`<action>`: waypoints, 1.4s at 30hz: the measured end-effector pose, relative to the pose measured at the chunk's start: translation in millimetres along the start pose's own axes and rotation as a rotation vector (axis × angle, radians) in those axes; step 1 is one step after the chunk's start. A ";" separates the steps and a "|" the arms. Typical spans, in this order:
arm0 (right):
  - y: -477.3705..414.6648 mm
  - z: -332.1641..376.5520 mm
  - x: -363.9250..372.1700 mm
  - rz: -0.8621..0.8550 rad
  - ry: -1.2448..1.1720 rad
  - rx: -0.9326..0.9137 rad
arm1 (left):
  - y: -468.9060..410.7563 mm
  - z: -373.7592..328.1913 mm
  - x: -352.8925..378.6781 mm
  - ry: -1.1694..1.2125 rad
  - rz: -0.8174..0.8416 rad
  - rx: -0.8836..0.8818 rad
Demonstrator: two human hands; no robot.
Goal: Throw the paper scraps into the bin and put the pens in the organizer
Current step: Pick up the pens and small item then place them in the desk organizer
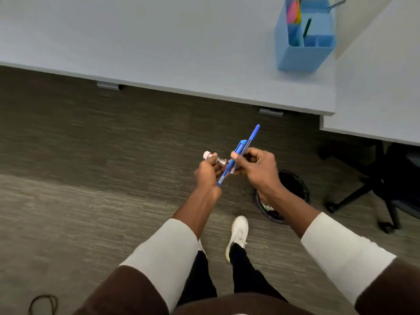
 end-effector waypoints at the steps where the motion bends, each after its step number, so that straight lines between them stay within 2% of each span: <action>1: 4.9 6.7 -1.1 0.000 -0.016 0.001 | 6.5 -3.2 5.7 0.022 0.012 -0.009; 11: 16.2 61.7 -28.0 0.112 0.125 -0.086 | 44.5 -13.7 64.9 0.046 0.136 0.016; 20: 2.6 84.4 -71.0 0.120 0.161 -0.101 | 48.2 -20.1 121.8 -0.148 0.103 0.168; 28: -19.2 107.3 -98.6 0.143 0.138 -0.110 | 41.6 -23.4 161.7 -0.216 0.137 0.190; 34: -46.9 113.2 -104.2 0.043 0.094 -0.047 | 25.6 -68.2 178.2 -0.481 0.086 0.394; 38: -77.5 123.6 -107.1 -0.107 0.117 -0.031 | 8.8 -110.7 197.2 -0.656 0.125 0.538; 42: -108.3 141.5 -110.3 -0.257 0.223 -0.026 | -15.1 -153.0 218.9 -0.767 0.170 0.600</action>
Point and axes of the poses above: each hand's wrist, its own y-axis away from the middle knuckle, its own x-axis out of the palm, z = x × y, the point moved 7 cm from there along -y, towards the middle knuckle, and after that the axes turned 1 degree about -z, right-handed, at the moved point
